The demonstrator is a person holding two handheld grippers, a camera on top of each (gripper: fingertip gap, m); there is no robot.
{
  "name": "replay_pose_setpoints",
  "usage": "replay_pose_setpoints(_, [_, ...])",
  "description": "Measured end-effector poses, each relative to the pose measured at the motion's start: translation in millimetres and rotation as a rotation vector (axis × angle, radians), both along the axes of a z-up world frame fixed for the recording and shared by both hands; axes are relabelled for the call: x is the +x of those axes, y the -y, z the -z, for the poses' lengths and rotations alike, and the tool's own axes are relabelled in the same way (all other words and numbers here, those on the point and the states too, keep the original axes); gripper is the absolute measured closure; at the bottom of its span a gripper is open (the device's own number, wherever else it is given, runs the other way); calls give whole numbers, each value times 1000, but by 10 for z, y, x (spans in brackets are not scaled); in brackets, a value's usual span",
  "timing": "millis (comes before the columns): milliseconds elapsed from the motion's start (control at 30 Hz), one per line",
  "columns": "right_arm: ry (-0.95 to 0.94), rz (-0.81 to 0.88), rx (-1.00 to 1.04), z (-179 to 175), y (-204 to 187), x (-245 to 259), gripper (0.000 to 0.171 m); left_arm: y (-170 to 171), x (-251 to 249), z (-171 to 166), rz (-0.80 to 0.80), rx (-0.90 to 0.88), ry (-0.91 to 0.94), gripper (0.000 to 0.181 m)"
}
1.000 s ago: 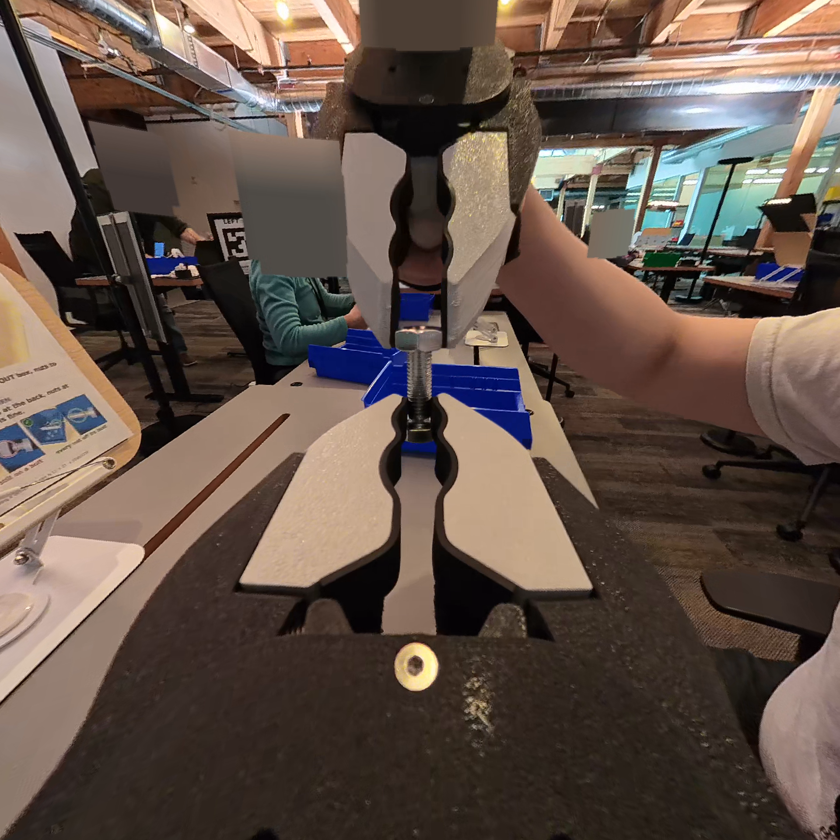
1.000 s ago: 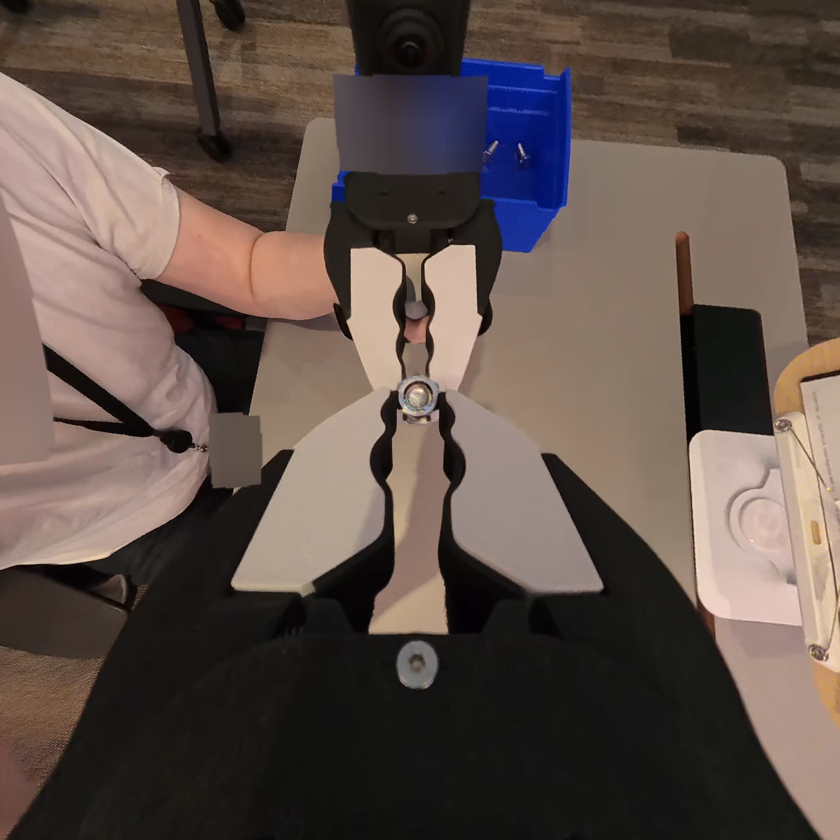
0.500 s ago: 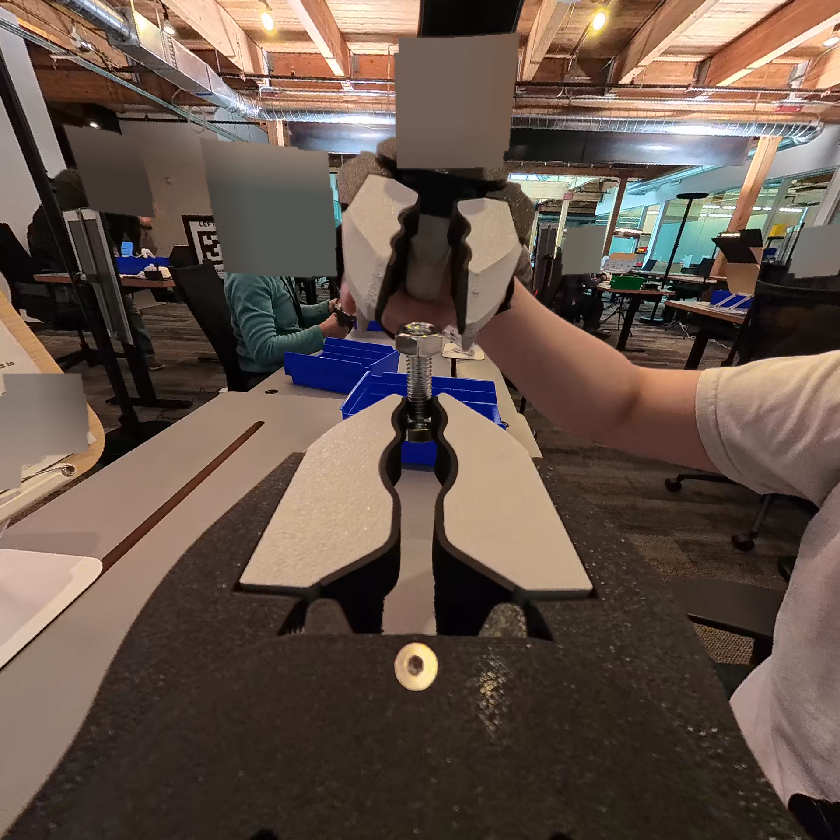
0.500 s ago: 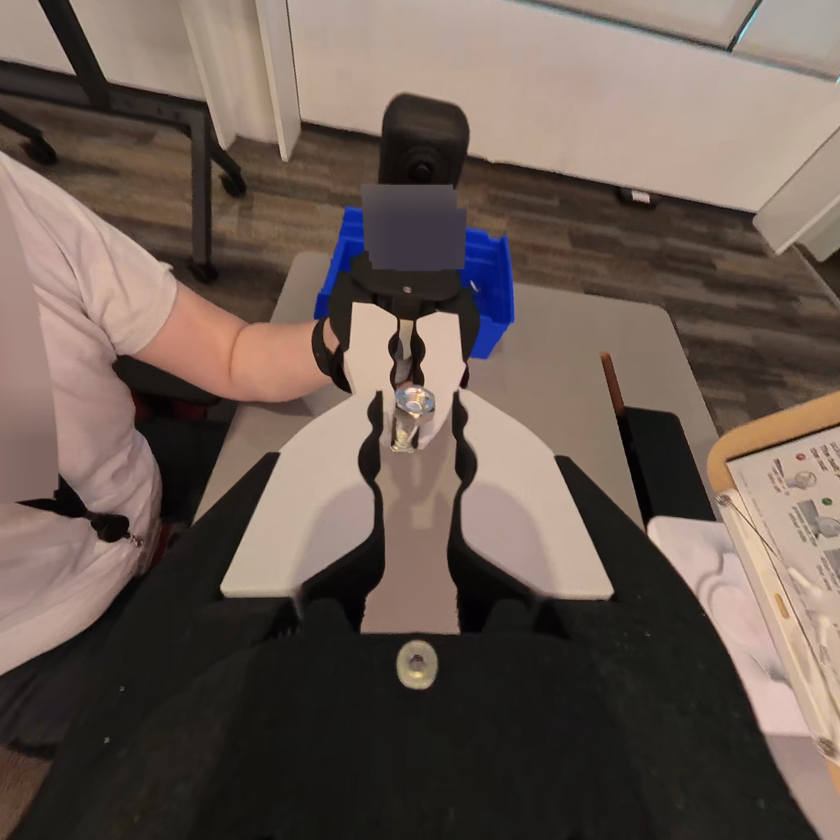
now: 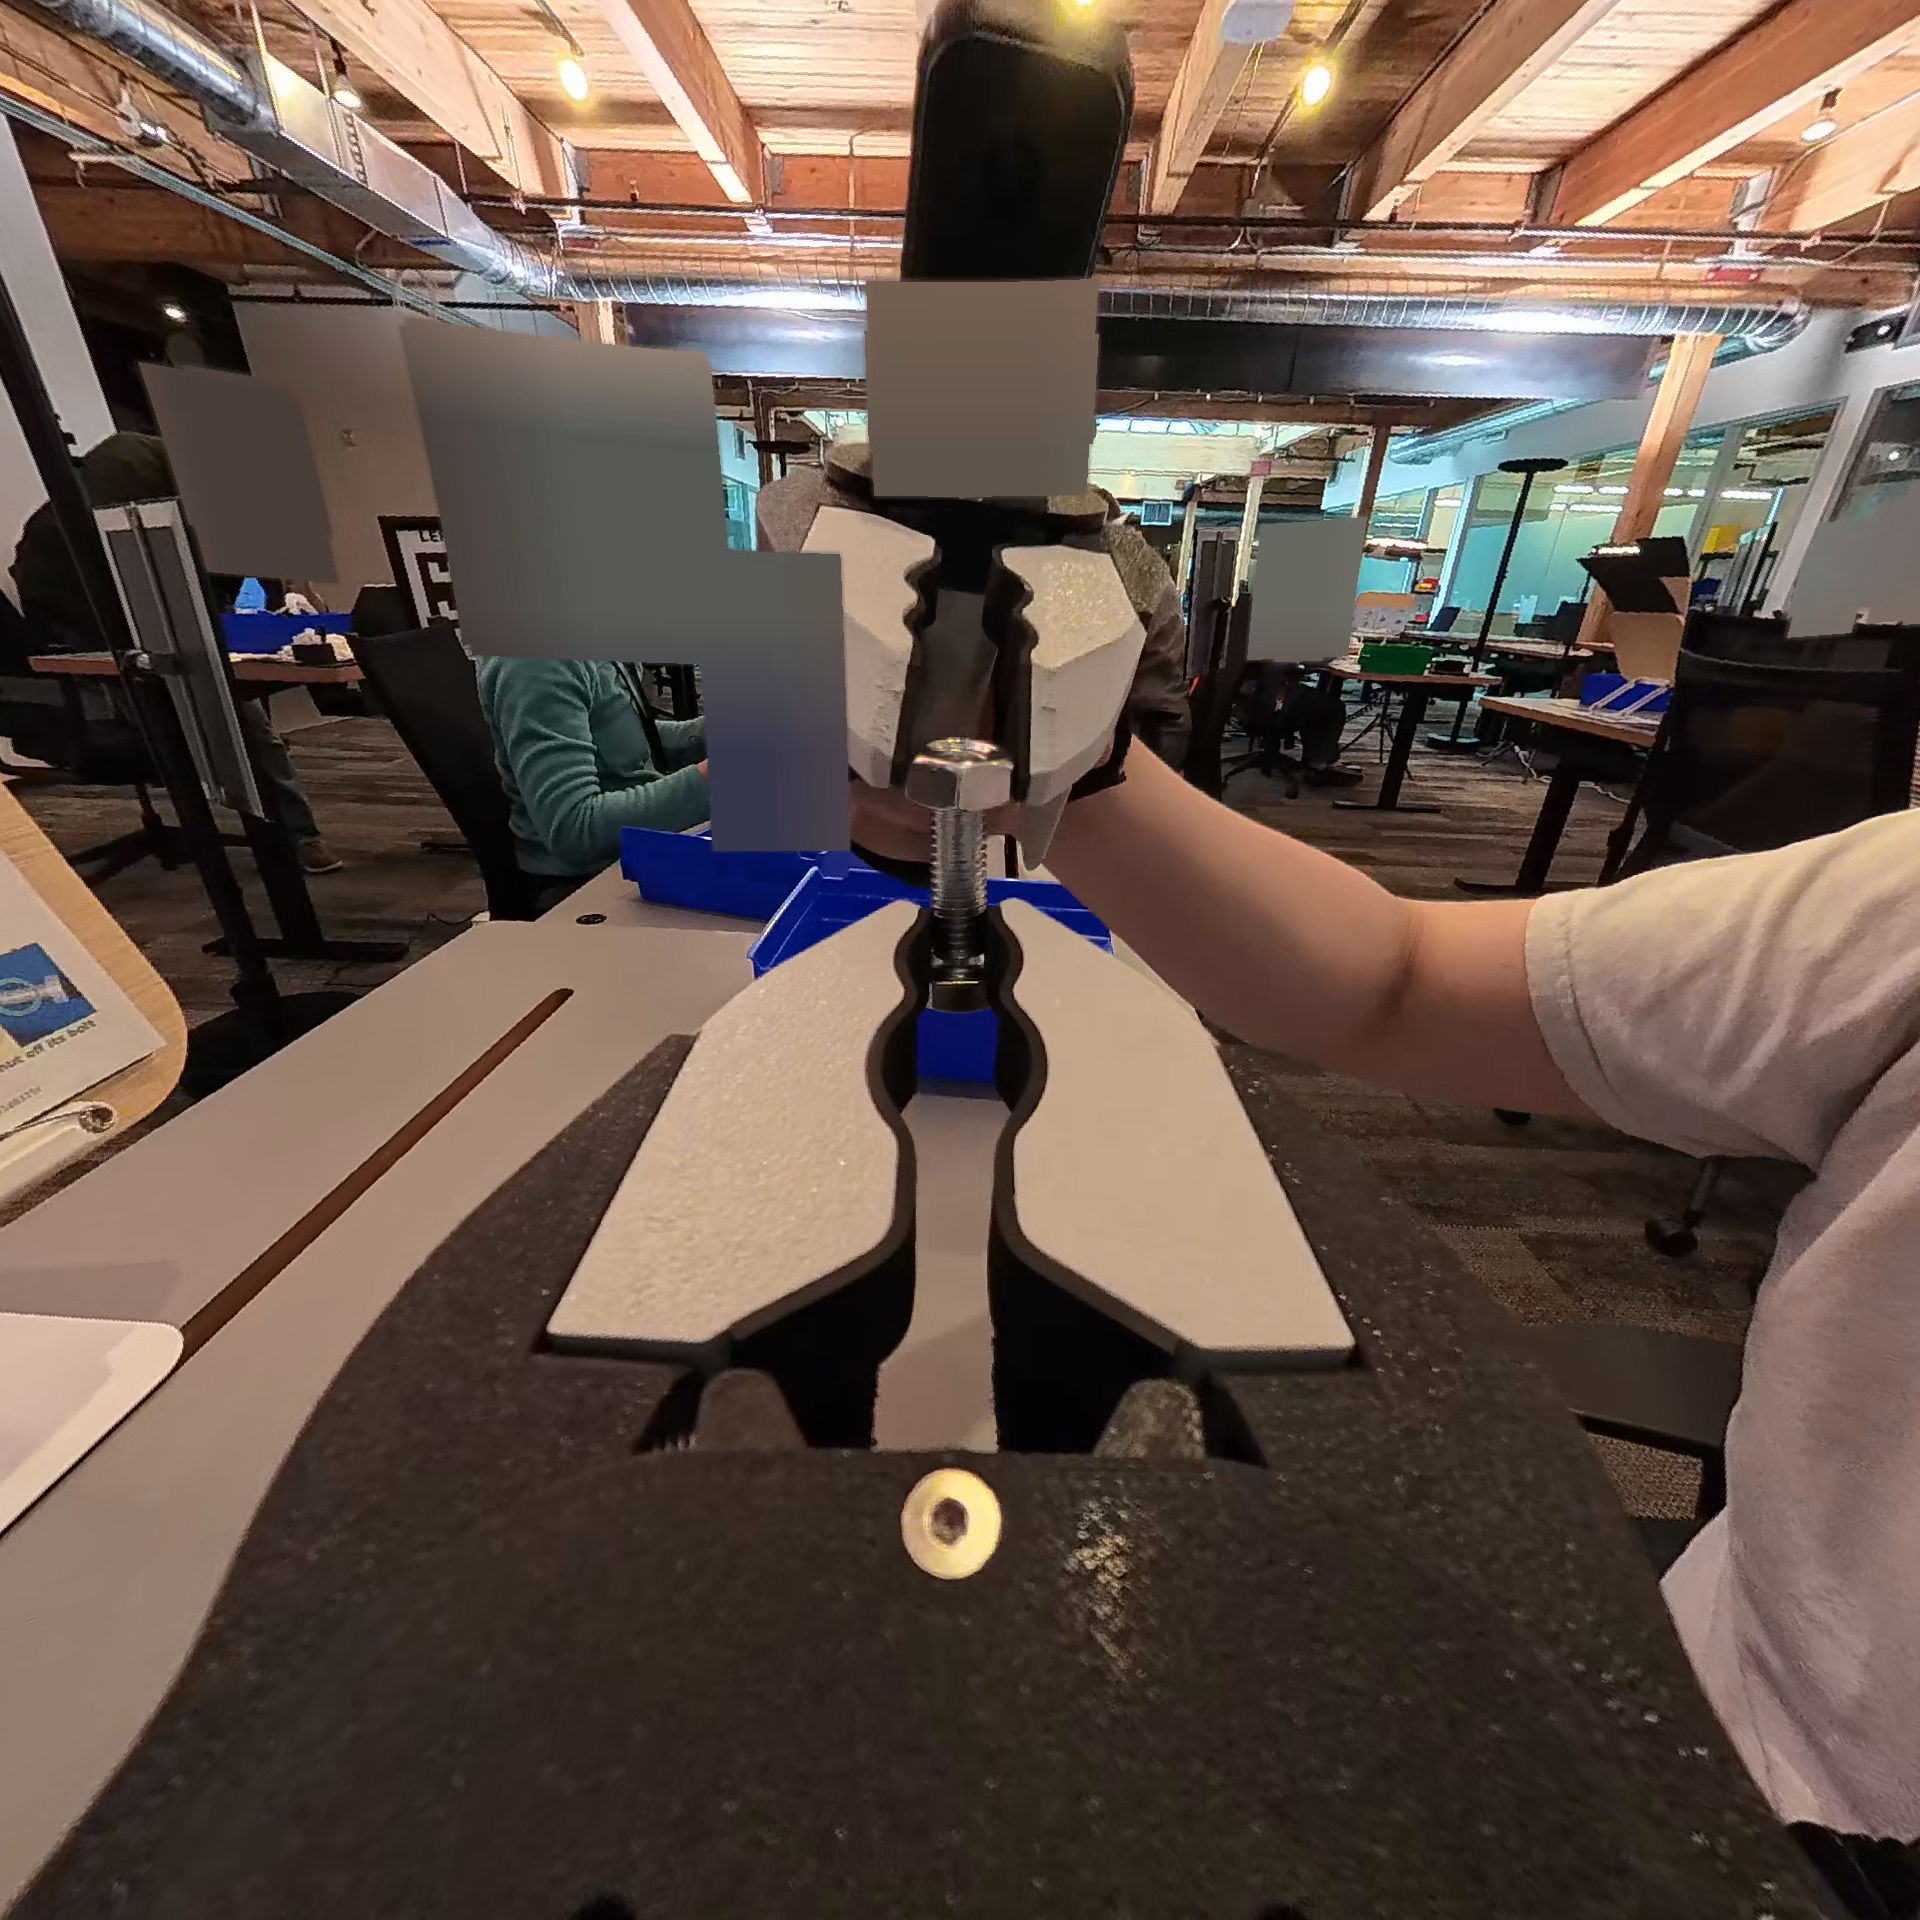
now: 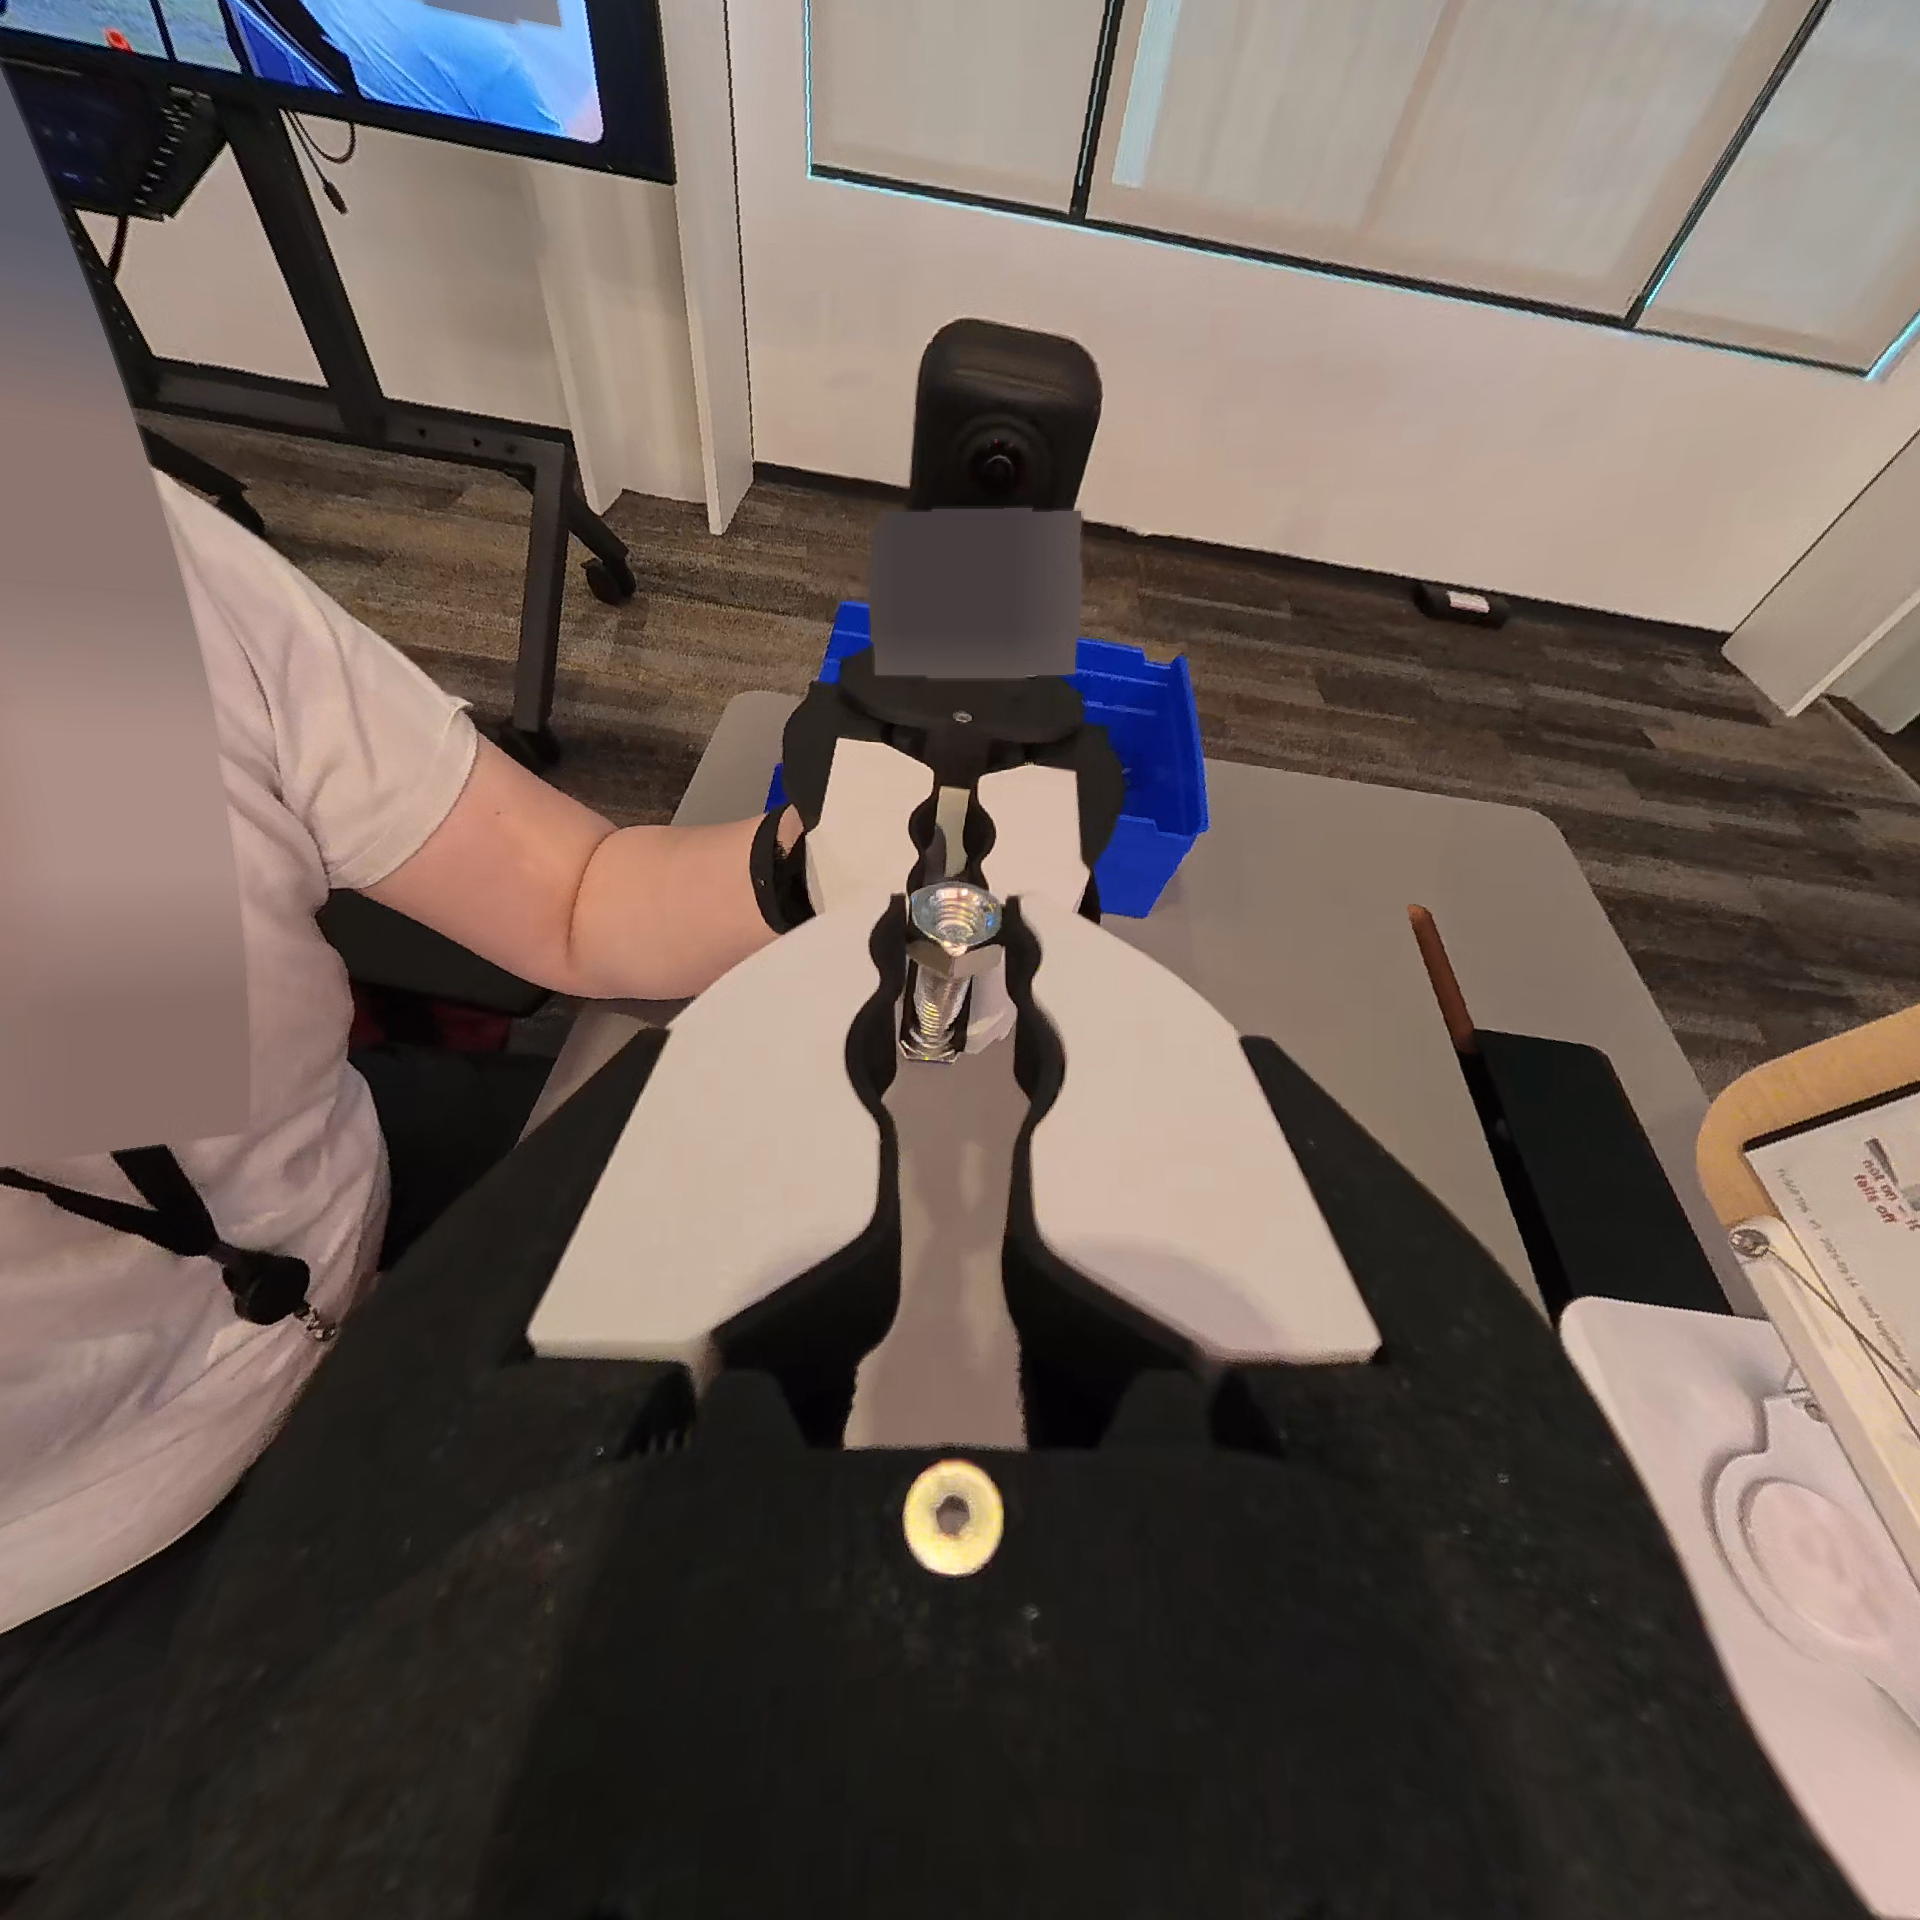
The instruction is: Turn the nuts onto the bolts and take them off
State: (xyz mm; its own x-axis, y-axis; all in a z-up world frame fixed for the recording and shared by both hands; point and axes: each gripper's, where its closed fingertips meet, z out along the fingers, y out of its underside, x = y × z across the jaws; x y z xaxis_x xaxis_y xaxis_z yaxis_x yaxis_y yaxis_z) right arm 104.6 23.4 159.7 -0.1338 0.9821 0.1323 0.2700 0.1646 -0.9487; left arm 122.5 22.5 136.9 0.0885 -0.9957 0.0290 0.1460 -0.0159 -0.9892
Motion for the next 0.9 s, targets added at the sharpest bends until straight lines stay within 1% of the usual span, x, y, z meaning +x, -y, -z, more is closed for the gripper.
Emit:
replay_pose_setpoints(167, [-66, 82, 34, -63, -58, 7, 154, -39, -9, -31, -49, 4, 14, 172])
replay_pose_setpoints(300, [-46, 125, 23, -33, -57, 12, 154, -51, 7, -13, -78, 21, -9, 172])
replay_pose_setpoints(500, [-30, 106, -29, -16, -26, 32, 154, -25, 18, -19, -71, 36, -8, 172])
replay_pose_setpoints(633, [-49, 136, -47, -18, -55, 21, 154, -59, 16, -19, -118, 56, -19, 172])
replay_pose_setpoints(733, [-61, 185, -70, -16, -89, 14, 154, -91, 4, -16, -155, 66, -31, 172])
replay_pose_setpoints(900, [-73, 311, -96, 2, -194, 8, 154, -195, -20, 3, -247, 66, -55, 172])
